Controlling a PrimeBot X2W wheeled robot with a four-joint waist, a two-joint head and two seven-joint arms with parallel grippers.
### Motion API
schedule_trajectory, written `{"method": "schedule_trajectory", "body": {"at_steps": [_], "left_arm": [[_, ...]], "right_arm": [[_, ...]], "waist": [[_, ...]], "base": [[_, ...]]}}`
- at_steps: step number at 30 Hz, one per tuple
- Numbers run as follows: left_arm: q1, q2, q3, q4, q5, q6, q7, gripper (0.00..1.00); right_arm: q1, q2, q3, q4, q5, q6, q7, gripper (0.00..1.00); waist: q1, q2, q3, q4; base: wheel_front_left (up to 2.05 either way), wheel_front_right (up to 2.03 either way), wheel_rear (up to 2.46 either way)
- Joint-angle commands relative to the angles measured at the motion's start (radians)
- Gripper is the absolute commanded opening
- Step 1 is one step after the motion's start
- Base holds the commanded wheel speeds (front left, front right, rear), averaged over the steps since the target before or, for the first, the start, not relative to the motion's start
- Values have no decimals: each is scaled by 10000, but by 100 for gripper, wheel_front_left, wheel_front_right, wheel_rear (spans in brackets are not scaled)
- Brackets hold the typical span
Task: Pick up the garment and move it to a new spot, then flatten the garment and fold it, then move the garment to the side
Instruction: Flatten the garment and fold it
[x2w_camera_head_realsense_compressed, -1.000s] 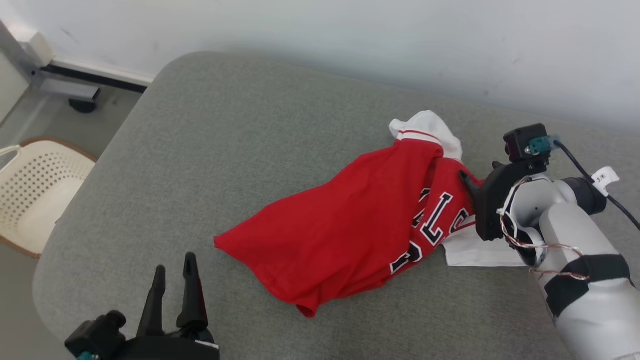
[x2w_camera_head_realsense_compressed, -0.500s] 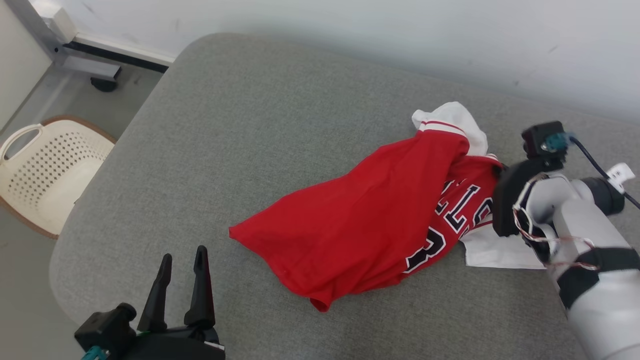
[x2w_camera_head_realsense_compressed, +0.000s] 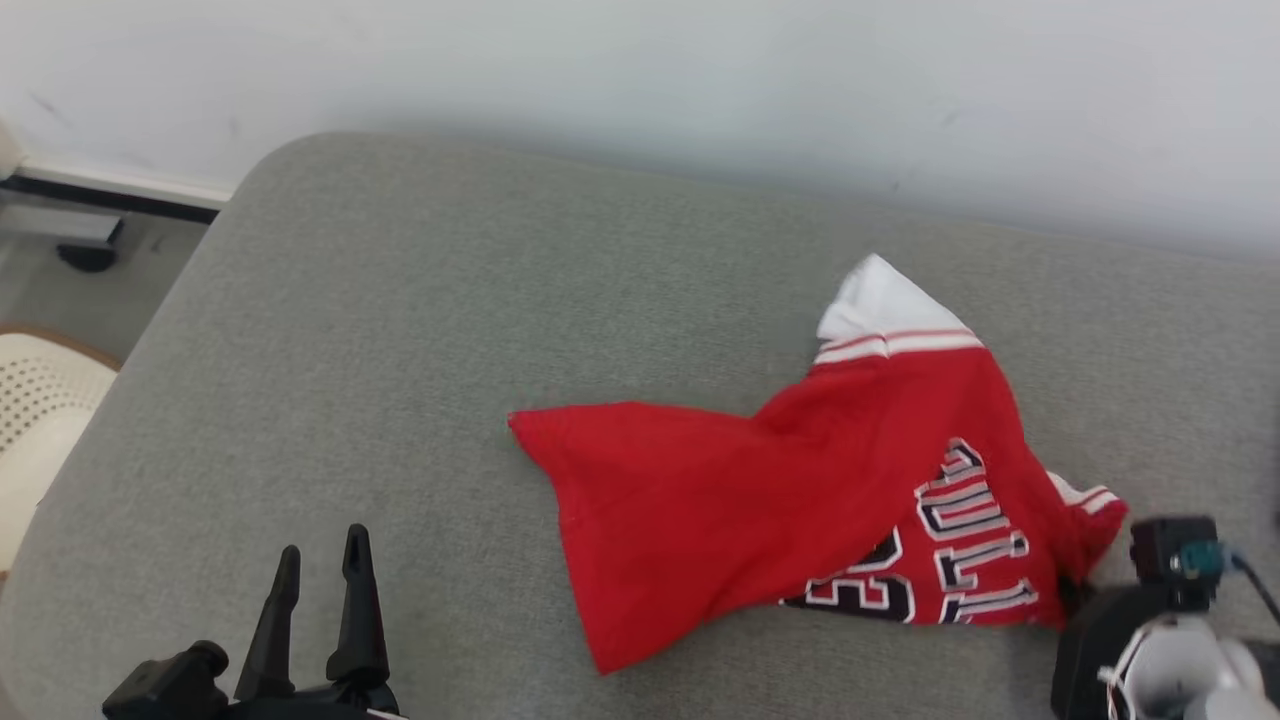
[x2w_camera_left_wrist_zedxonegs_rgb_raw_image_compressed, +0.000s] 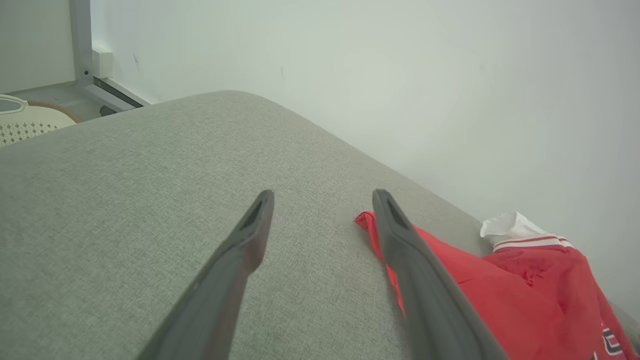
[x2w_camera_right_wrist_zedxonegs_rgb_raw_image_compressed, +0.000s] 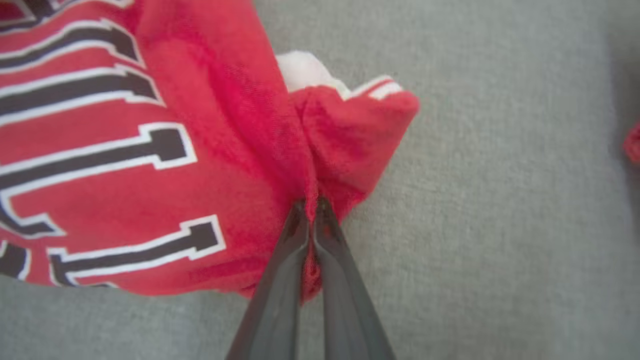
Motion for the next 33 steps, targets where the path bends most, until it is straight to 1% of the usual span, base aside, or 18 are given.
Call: {"method": "schedule_trajectory", "body": {"at_steps": [1,3,4,6,7,8,9,13,16,18,20,22,24,29,33], "left_arm": [[62,36,-29,-7,-27,5,45,100],[39,30,-67,26,-30,2,76,100],[39,30,-67,26,-30,2,76,100],[3,25,-80,61,-42,7,86,100],[-11,16,-87,76,-52,7,90,100],[-22,6,-99,92,-56,5,90,100],[-28,-3,-120,114,-52,2,93,100],[-14,-10,-129,189,-76,-9,87,100],[65,-18,-148,251,-106,-7,81,100],[138,-40,-132,271,-135,2,65,100],[193,-63,-146,265,-136,-19,52,100],[196,-90,-183,242,-120,-36,40,100],[133,-86,-193,237,-136,-76,40,100],[-59,-145,-336,317,-108,-127,101,100],[-141,-165,-348,370,-147,-168,90,100]], "right_arm": [[983,499,-383,-690,-248,-23,487,0],[1696,874,-770,-1432,-480,-23,881,0],[1696,874,-770,-1432,-480,-23,881,0],[2317,1233,-1126,-2067,-749,-23,1375,0],[2567,1388,-1253,-2353,-853,-23,1669,11],[2755,1530,-1381,-2681,-886,-23,1895,96],[2855,1643,-1524,-3035,-860,-23,2005,100],[2935,1868,-2056,-4576,-992,-23,2256,100],[2495,1938,-2442,-5547,-1193,-23,2232,100],[2062,1965,-2568,-5897,-1313,-22,2375,100],[1533,1972,-2588,-5919,-1388,-22,2606,100],[805,1956,-2587,-5675,-1443,-22,2769,100],[106,1964,-2701,-5122,-1454,-22,2995,100],[-1465,1964,-3315,-3114,-1658,-22,3386,100],[-2242,1969,-3481,-1677,-1611,-22,3340,100]], "waist": [[1,0,-173,-416],[1,0,-198,-459],[1,0,-198,-459],[1,0,-219,-472],[1,0,-233,-474],[1,0,-250,-467],[1,0,-272,-448],[1,0,-398,-312],[1,0,-486,-200],[1,0,-534,-144],[1,0,-530,-83],[1,0,-490,-12],[1,0,-411,66],[1,0,-153,412],[1,0,68,648]], "base": [[0,0,0],[0,0,0],[0,0,0],[0,0,0],[0,0,0],[0,0,0],[0,0,0],[0,0,0],[0,0,0],[0,0,0],[0,0,0],[0,0,0],[0,0,0],[0,0,0],[0,0,0]]}}
